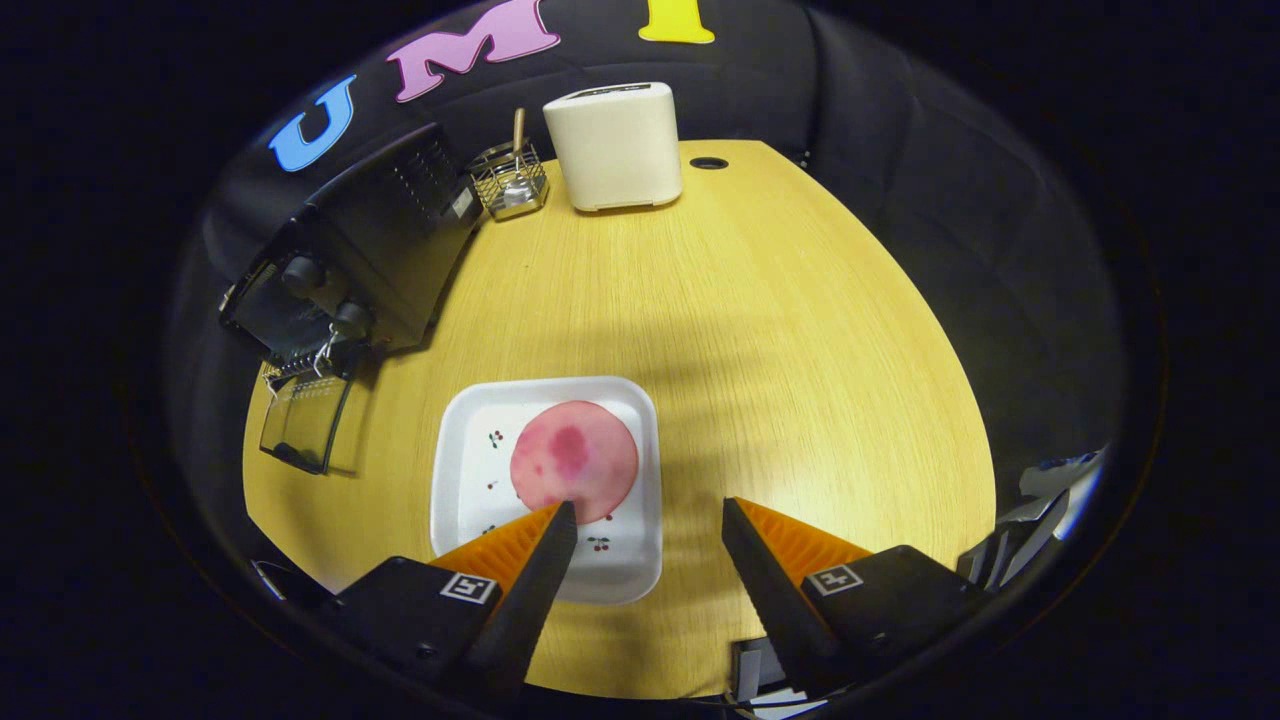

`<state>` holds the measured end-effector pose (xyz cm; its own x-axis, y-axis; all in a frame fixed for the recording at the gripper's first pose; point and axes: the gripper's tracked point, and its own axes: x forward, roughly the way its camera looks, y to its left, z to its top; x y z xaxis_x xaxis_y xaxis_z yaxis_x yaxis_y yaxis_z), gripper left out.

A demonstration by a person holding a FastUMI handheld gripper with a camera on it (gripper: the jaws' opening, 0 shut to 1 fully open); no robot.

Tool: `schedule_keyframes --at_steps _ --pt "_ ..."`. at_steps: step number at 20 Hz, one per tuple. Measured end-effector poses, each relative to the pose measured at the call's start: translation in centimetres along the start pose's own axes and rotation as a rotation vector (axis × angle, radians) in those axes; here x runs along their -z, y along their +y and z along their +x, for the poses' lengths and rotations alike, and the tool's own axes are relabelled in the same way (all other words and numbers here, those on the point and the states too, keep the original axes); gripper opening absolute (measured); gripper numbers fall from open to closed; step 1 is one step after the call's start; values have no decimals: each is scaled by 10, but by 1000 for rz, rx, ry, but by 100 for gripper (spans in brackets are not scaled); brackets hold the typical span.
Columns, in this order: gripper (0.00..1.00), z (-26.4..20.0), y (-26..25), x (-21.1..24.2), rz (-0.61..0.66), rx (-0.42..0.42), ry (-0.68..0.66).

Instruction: Open the toaster oven, put the food inside, and close the toaster oven door.

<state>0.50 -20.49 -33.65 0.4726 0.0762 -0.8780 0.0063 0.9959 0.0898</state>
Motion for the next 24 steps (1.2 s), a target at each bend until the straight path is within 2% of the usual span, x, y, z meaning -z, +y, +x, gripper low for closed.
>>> schedule_keyframes --at_steps 1,4,7,8,9,11,13,14,16,17,18,20,24 --pt "90 3 -1 3 -2 -3 13" --pt "85 10 -2 10 -6 -3 34" --pt "57 13 1 11 -32 -2 47" --pt "57 13 0 13 -43 11 57" --pt "44 14 1 14 -45 17 65" --pt "30 13 3 15 -31 23 84" --pt "31 8 3 13 -12 30 93" --pt "26 13 4 18 16 21 104" --pt "21 9 6 21 42 0 113" --pt "13 6 8 20 65 -16 106" --pt "9 8 8 23 86 -32 107" --pt "6 7 12 23 165 -79 106" --pt "5 3 16 29 318 -127 114"
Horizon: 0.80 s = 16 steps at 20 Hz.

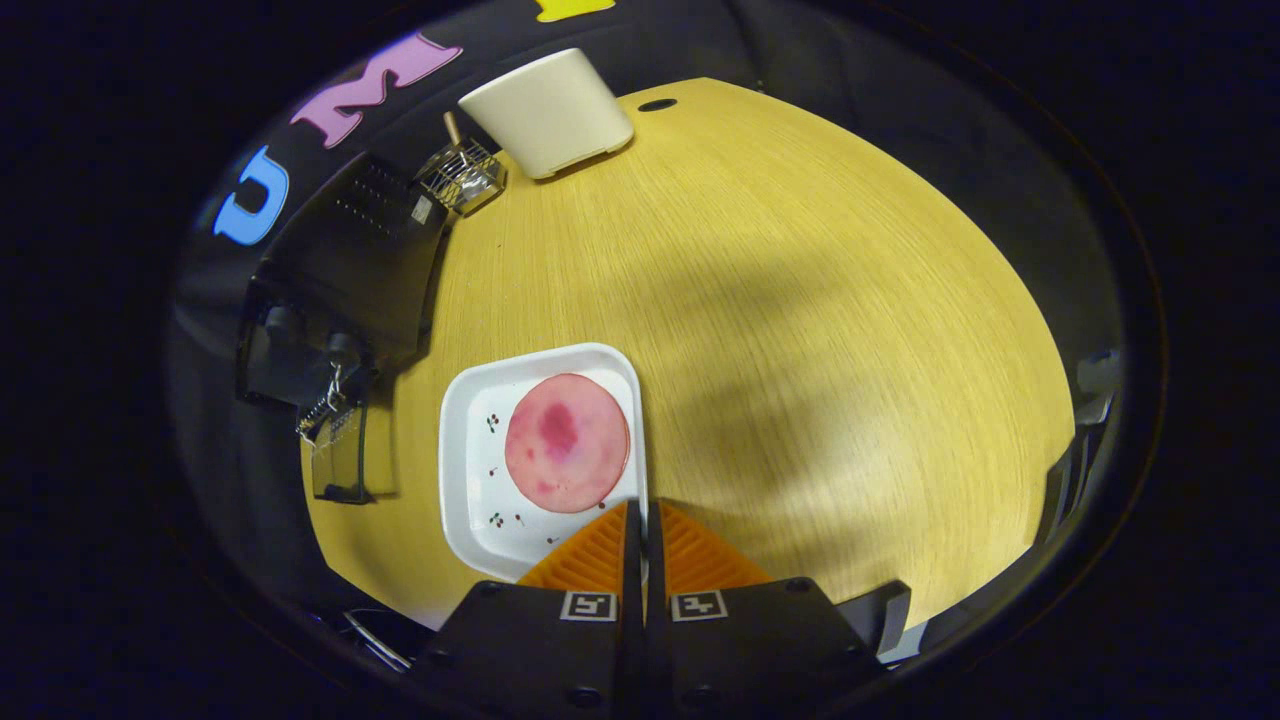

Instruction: Open the toaster oven, put the food inside, and close the toaster oven door.

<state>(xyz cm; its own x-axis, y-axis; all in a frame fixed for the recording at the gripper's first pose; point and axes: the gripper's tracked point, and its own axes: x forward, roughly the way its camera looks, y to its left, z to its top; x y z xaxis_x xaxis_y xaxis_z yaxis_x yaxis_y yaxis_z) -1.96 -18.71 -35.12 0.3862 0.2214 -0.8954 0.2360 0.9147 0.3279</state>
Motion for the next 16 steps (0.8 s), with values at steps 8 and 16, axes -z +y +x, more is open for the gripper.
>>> schedule_keyframes --at_steps 8,16 --pt "5 -28 17 7 174 -86 -95" --pt "5 -59 26 32 425 -148 -215"
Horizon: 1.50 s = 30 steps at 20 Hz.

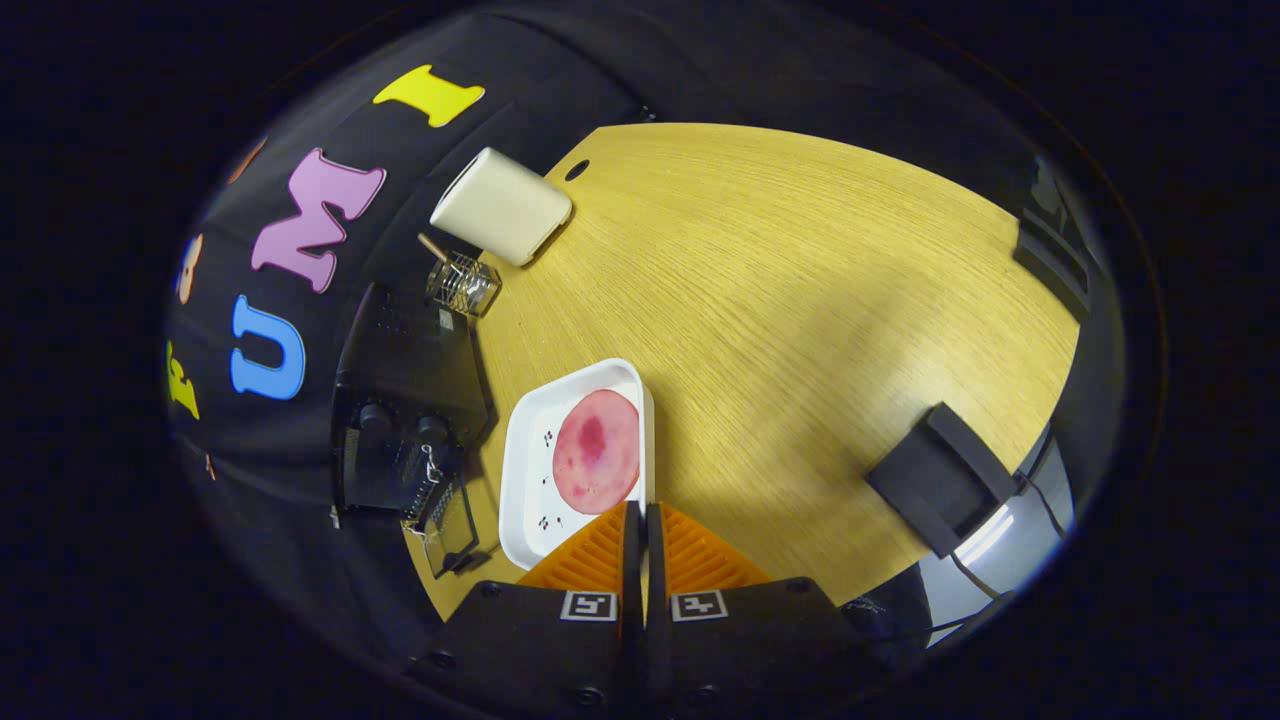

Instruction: Open the toaster oven, put the food inside, and close the toaster oven door.

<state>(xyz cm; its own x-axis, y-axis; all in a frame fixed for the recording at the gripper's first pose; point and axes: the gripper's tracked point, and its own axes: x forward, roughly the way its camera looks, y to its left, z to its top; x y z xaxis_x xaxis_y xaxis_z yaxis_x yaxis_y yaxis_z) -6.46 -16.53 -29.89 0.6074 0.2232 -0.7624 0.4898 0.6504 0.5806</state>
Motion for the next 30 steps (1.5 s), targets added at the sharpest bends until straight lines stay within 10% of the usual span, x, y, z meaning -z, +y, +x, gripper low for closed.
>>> schedule_keyframes --at_steps 12,30 --pt "5 -31 80 53 43 -155 -55" --pt "5 44 228 121 -115 -242 55"
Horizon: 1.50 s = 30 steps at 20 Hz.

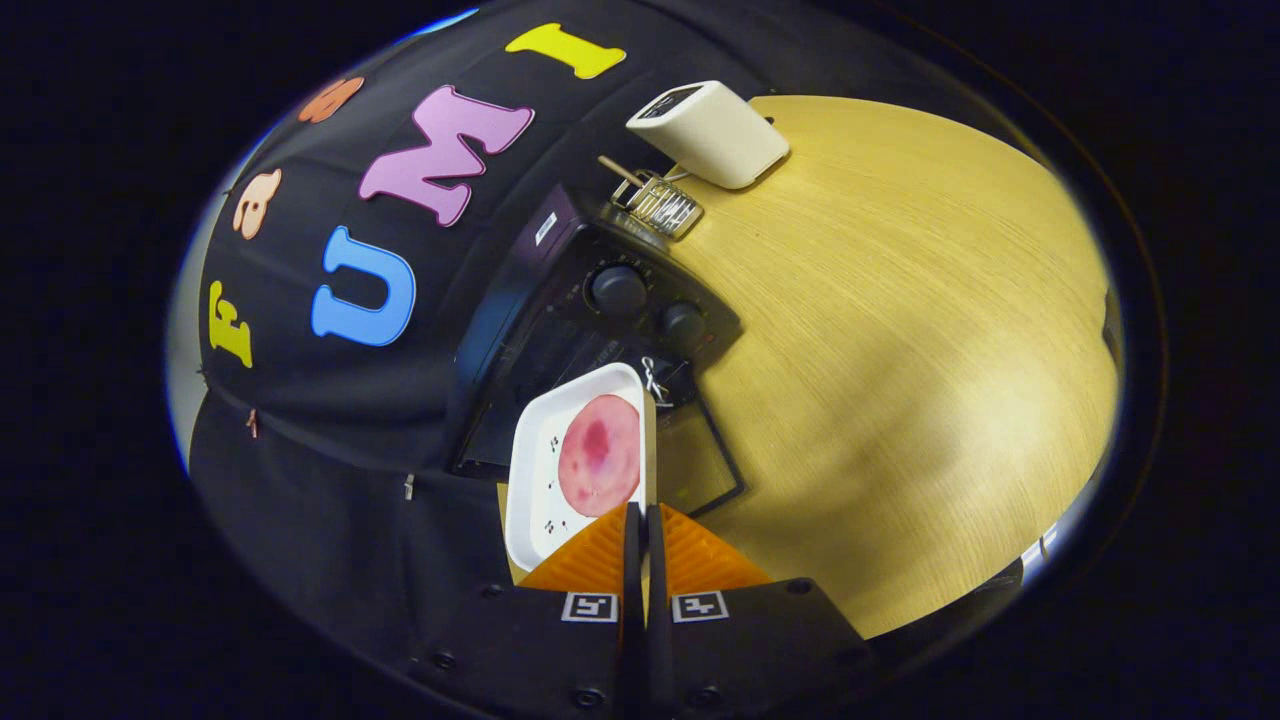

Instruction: Open the toaster oven, put the food inside, and close the toaster oven door.

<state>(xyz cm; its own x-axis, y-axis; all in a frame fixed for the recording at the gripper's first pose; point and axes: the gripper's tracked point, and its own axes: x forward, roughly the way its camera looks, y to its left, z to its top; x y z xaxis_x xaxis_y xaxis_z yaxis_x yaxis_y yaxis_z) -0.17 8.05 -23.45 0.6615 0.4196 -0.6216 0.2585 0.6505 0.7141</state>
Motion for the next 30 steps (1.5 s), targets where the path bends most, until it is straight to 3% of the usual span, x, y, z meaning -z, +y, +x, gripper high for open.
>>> schedule_keyframes --at_steps 7,19,30 --pt "5 54 33 -3 21 -10 -54" --pt "5 138 46 -27 251 65 -238" --pt "5 154 48 -28 268 137 -305"
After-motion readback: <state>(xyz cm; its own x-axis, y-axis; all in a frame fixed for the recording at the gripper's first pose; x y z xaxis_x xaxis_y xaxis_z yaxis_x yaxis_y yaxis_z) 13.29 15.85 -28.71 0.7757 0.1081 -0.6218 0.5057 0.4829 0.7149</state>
